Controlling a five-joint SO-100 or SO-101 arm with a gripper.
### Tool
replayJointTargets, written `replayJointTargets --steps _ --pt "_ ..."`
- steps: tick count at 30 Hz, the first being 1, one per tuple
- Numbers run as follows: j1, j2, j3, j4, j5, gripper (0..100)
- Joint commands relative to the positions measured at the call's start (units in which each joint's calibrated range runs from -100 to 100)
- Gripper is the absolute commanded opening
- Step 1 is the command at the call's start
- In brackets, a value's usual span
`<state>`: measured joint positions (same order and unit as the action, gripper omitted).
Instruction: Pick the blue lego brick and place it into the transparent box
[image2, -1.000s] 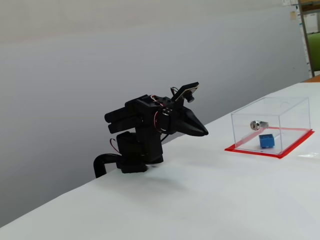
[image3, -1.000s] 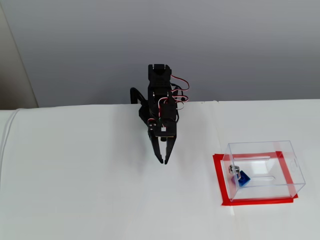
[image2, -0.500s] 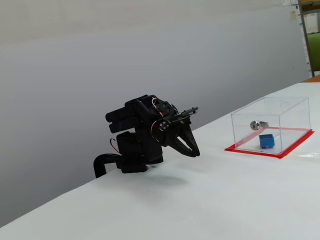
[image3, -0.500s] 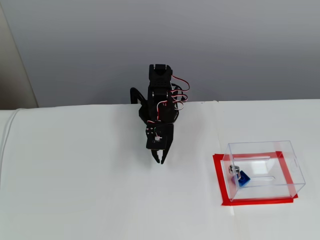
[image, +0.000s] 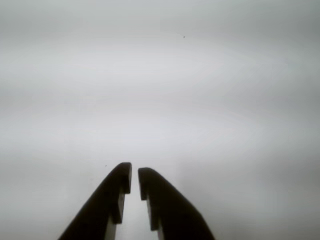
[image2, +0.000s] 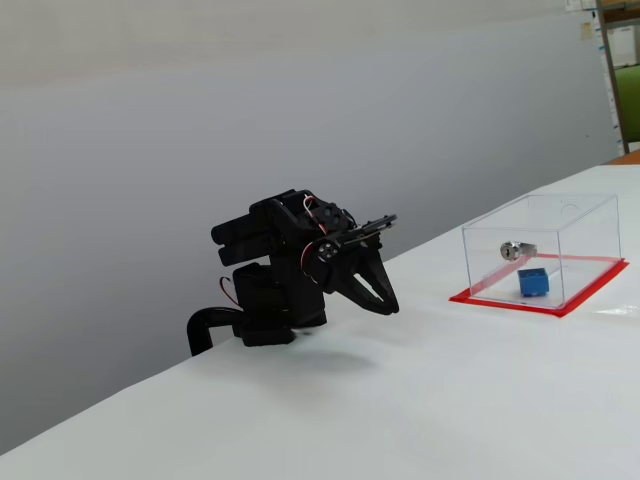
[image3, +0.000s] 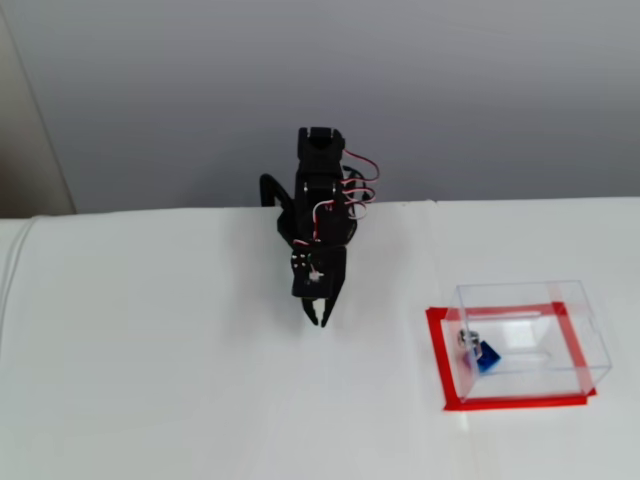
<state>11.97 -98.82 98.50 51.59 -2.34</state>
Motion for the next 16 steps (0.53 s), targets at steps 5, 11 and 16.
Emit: replayJointTargets --steps 5,11,16 --pt "-0.02 -1.18 0.96 0.02 2.08 2" --pt "0.05 -1.01 0.96 -0.32 1.98 1" --pt "-0.02 -0.93 0.96 -0.32 1.98 1"
